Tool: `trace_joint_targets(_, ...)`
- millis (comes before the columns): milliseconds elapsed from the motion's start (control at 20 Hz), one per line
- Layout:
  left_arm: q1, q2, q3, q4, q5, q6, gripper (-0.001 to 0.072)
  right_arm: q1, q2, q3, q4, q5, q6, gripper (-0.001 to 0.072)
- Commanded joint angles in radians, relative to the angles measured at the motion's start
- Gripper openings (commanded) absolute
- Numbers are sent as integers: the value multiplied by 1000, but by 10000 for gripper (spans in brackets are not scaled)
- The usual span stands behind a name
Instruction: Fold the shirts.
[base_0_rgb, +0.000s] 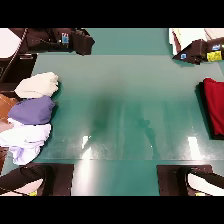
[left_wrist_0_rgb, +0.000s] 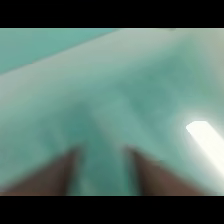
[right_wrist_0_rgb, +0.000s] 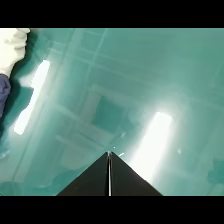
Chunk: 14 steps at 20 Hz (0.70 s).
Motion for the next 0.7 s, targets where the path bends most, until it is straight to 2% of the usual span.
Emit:
trace_joint_targets(0,93,-24,-2,268,-154,-119,561,1,0,0,0,18,0,18)
trace_joint_targets(100,212,-52,-44,284,-206,-118,561,1,0,0,0,19,0,18)
trace_joint_targets(200,314,-80,-124,285,-190,-118,561,1,0,0,0,19,1,18)
trace_joint_targets(450,462,-191,-324,284,-5,-121,561,1,0,0,0,19,1,18)
trace_joint_targets(650,503,-335,-329,284,50,-120,560,2,0,0,0,19,1,18)
